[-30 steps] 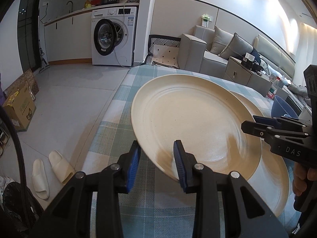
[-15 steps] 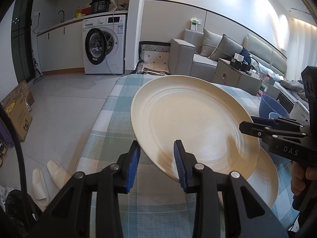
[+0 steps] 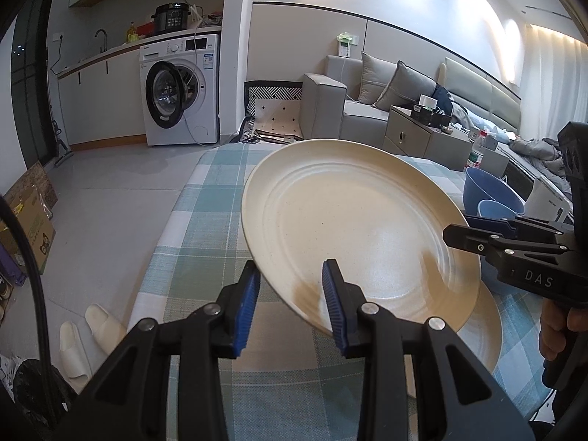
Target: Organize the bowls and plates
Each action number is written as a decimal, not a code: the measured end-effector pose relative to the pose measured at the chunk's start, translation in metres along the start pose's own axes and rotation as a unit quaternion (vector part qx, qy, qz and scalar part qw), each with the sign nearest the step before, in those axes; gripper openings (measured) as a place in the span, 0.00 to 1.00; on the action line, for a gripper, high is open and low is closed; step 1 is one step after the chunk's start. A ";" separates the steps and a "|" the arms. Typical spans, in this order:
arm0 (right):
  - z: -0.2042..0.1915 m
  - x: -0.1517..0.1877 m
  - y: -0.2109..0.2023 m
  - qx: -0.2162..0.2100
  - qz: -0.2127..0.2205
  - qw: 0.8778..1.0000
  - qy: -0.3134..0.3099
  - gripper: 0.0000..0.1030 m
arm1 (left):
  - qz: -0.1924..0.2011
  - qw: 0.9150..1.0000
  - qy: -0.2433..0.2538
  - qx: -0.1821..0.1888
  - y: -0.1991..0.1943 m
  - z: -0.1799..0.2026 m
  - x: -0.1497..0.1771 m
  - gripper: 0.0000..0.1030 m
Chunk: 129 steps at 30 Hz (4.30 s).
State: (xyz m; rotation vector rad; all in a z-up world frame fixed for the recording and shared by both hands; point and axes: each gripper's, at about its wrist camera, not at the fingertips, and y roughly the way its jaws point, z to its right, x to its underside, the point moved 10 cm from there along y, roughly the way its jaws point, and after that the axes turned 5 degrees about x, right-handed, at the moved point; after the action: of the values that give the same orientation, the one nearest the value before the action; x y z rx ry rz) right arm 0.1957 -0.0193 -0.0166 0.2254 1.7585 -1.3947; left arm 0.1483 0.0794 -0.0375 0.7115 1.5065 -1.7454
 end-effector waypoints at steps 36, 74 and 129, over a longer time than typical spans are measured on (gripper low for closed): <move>0.029 0.044 -0.054 0.024 0.009 0.998 0.050 0.33 | -0.020 0.998 0.037 0.047 0.001 0.056 0.015 0.32; 0.039 0.087 -0.053 0.040 -0.016 0.997 0.071 0.34 | -0.062 0.993 0.078 0.058 0.018 0.076 0.040 0.33; 0.054 0.129 -0.033 0.077 -0.065 0.993 0.065 0.35 | -0.134 0.979 0.151 0.031 0.042 0.099 0.083 0.44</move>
State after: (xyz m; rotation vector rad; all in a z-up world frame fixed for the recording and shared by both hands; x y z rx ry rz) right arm 0.1231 -0.1234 -0.0842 0.2961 1.7995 -1.6437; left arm 0.1370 -0.0343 -0.1114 0.8697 1.8292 -1.9593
